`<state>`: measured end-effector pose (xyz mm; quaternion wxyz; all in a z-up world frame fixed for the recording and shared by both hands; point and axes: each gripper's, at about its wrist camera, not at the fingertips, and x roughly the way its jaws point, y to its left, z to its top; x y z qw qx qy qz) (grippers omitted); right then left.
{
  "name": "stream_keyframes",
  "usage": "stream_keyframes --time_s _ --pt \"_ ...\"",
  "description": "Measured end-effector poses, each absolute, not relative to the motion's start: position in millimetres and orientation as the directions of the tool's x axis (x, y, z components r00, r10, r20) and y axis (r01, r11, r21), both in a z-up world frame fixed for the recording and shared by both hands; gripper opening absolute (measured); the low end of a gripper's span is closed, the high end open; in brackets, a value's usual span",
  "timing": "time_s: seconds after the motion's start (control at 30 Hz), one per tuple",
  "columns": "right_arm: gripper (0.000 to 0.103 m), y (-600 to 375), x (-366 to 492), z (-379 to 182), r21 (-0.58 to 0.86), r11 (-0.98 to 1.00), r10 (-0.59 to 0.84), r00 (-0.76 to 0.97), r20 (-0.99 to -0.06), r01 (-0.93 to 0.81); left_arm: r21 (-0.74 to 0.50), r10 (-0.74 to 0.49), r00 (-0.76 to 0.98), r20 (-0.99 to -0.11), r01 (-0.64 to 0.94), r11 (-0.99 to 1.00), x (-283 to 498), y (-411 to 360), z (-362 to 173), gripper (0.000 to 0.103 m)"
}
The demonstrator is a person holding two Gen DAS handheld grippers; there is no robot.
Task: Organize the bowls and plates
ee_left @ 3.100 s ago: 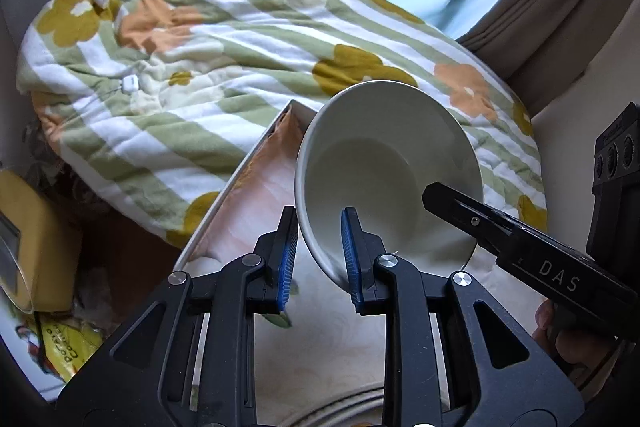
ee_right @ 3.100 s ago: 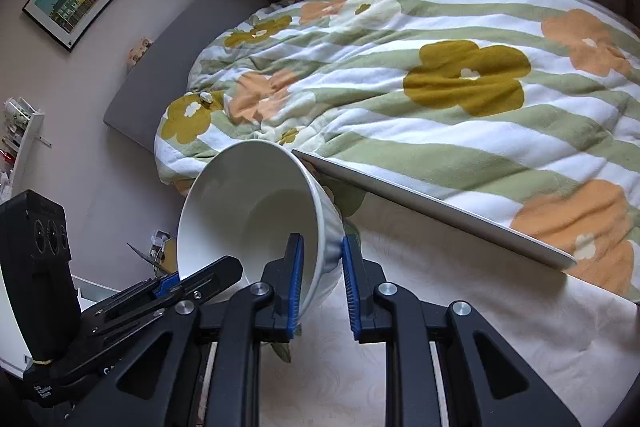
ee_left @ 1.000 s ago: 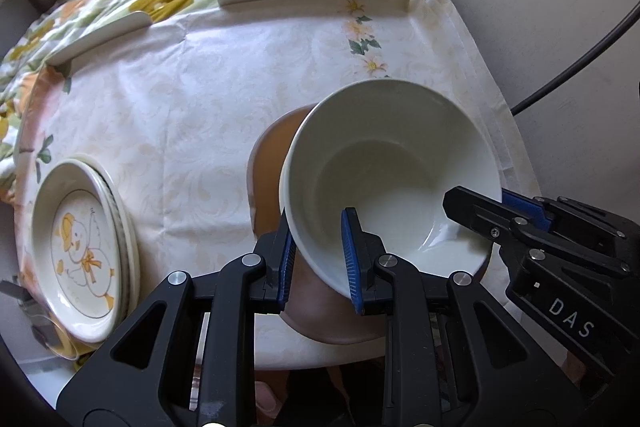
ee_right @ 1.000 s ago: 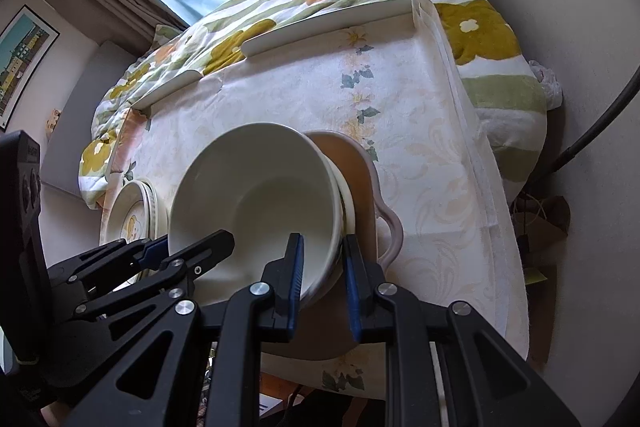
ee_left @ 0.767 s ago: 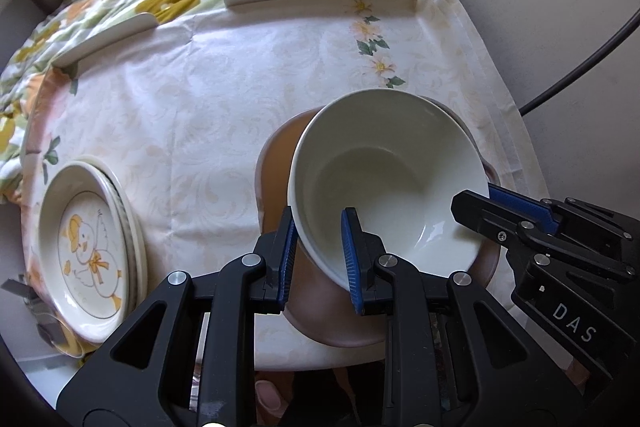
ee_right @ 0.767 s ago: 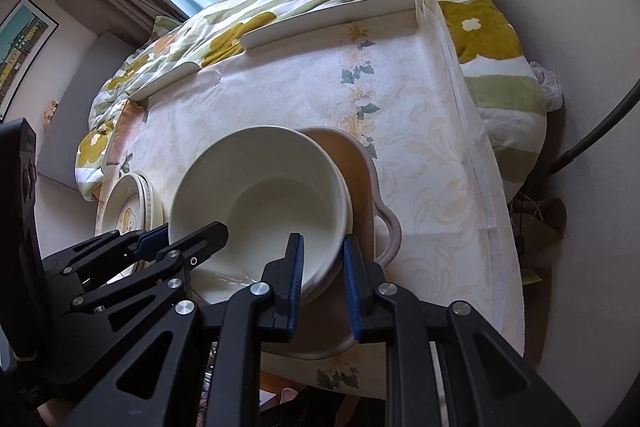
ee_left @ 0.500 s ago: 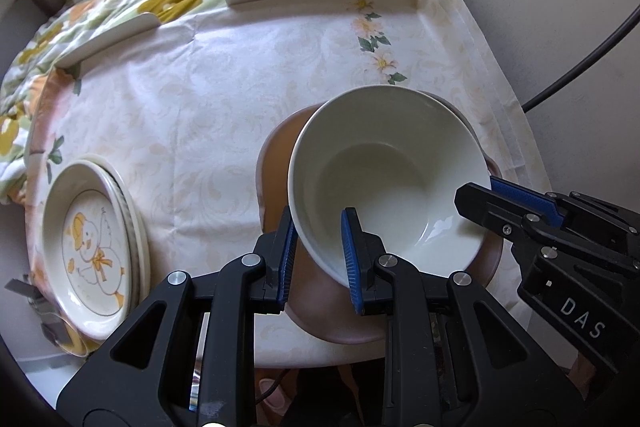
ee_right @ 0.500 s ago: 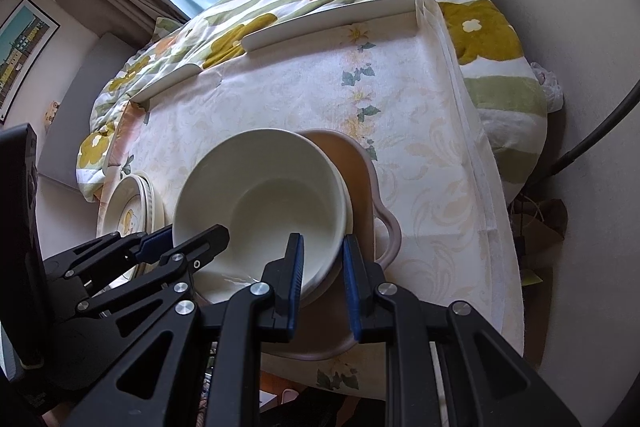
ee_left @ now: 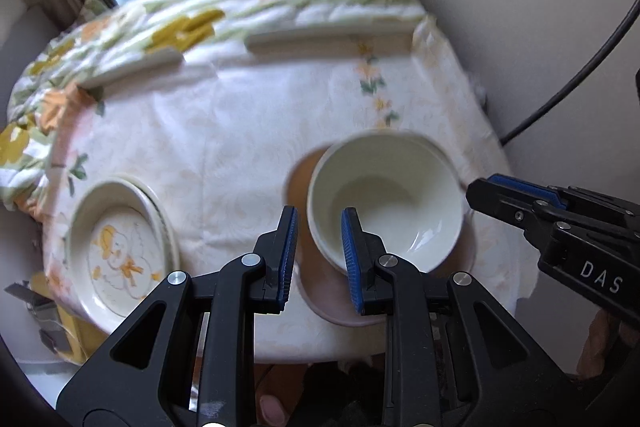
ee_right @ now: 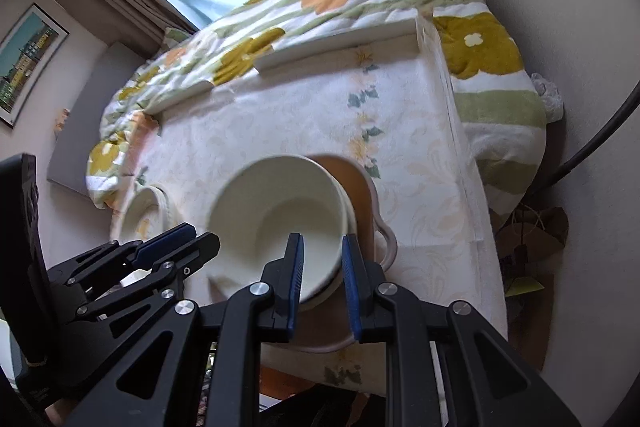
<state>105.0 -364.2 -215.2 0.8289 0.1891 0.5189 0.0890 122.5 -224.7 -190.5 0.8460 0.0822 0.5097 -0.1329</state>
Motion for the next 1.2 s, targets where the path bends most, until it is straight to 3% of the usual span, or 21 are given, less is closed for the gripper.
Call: stream_keyframes --time_s 0.03,0.1,0.13,0.17,0.2,0.27,0.6,0.83,0.93,1.0,1.03,1.13,1.2 --pt "0.018 -365 102 -206 0.403 0.915 0.345 0.460 -0.818 0.030 0.009 -0.145 0.474 -0.868 0.307 0.952 119 -221 -179 0.022" --pt "0.020 -366 95 -186 0.383 0.924 0.334 0.500 -0.799 -0.006 0.008 -0.167 0.532 -0.830 0.311 0.950 112 -213 -155 0.043" --pt "0.026 -368 91 -178 0.371 0.928 0.325 0.525 -0.786 -0.018 0.009 -0.174 0.559 -0.810 0.310 0.951 108 -209 -145 0.076" --pt "0.048 -370 86 -170 0.357 0.934 0.312 0.549 -0.775 -0.028 0.017 -0.174 0.595 -0.784 0.301 0.953 103 -206 -135 0.101" --pt "0.077 -370 83 -165 0.347 0.937 0.304 0.566 -0.766 -0.035 0.031 -0.170 0.641 -0.749 0.290 0.956 96 -202 -125 0.102" --pt "0.097 -371 74 -157 0.326 0.944 0.286 0.610 -0.739 -0.049 0.056 -0.176 0.683 -0.709 0.304 0.951 85 -199 -113 0.103" --pt "0.097 -375 65 -176 0.152 0.987 0.158 0.498 -0.853 -0.053 0.069 -0.146 0.557 -0.818 0.346 0.936 89 -182 -157 0.103" --pt "0.096 -370 80 -217 0.118 0.991 0.131 0.345 -0.929 -0.058 0.011 -0.137 0.324 -0.936 0.417 0.909 112 -180 -219 0.103" --pt "0.083 -367 90 -234 0.122 0.990 0.135 0.269 -0.954 -0.065 -0.038 -0.150 0.229 -0.962 0.432 0.901 125 -183 -241 0.101" --pt "0.069 -365 97 -246 0.139 0.988 0.149 0.216 -0.965 -0.063 -0.076 -0.162 0.162 -0.973 0.439 0.895 133 -185 -254 0.097" --pt "0.066 -364 101 -252 0.144 0.988 0.154 0.192 -0.969 -0.064 -0.100 -0.171 0.126 -0.977 0.440 0.892 136 -188 -260 0.092" --pt "0.058 -360 110 -269 0.170 0.983 0.178 0.128 -0.976 -0.071 -0.126 -0.170 0.059 -0.984 0.448 0.885 145 -197 -275 0.090" --pt "0.053 -357 116 -279 0.186 0.980 0.193 0.094 -0.977 -0.074 -0.127 -0.159 0.031 -0.987 0.466 0.876 148 -204 -284 0.081"
